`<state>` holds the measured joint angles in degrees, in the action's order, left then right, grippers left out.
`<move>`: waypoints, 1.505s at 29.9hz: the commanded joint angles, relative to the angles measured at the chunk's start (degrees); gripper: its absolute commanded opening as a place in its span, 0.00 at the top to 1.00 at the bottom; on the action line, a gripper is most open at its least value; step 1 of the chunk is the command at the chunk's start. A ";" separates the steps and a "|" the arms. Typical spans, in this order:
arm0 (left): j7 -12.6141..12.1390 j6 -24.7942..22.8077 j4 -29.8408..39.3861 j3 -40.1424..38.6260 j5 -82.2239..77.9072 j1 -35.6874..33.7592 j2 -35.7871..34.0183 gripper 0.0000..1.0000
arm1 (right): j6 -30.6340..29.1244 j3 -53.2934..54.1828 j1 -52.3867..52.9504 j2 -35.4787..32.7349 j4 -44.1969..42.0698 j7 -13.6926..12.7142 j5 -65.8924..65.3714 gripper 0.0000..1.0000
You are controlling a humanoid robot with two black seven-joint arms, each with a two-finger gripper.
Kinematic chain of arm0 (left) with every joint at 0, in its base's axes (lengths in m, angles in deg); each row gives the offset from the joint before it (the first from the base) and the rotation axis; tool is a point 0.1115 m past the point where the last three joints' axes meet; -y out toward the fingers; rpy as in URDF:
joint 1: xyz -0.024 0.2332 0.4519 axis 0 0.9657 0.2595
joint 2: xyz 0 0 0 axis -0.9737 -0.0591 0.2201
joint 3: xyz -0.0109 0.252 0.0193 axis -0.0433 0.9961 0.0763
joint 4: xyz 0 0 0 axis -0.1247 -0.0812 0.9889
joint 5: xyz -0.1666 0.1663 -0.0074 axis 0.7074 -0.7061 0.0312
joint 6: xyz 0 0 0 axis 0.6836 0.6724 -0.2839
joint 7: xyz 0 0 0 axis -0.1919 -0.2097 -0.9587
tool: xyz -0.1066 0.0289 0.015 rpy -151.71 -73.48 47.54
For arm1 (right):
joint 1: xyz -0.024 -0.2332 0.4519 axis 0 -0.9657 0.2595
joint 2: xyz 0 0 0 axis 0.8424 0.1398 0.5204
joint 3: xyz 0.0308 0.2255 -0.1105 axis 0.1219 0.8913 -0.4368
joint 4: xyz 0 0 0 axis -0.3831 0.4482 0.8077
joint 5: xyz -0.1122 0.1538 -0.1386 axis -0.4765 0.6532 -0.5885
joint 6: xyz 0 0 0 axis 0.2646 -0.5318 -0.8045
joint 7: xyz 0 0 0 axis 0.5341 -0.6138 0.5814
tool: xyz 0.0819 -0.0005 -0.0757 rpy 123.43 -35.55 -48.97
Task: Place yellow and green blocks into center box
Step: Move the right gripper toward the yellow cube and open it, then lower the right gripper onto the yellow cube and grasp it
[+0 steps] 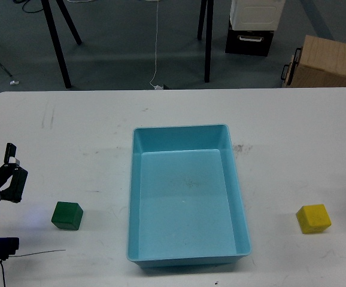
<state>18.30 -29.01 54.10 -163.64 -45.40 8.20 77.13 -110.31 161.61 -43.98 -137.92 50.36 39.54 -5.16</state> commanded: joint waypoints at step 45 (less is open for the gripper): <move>0.05 0.00 -7.52 4.46 -4.35 -3.53 1.14 0.00 | -3.67 -91.82 72.20 7.82 1.97 -15.47 -56.86 0.53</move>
<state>18.34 -29.01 47.10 -159.19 -49.73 4.74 78.26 -113.98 69.96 28.17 -130.11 51.69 26.46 -62.10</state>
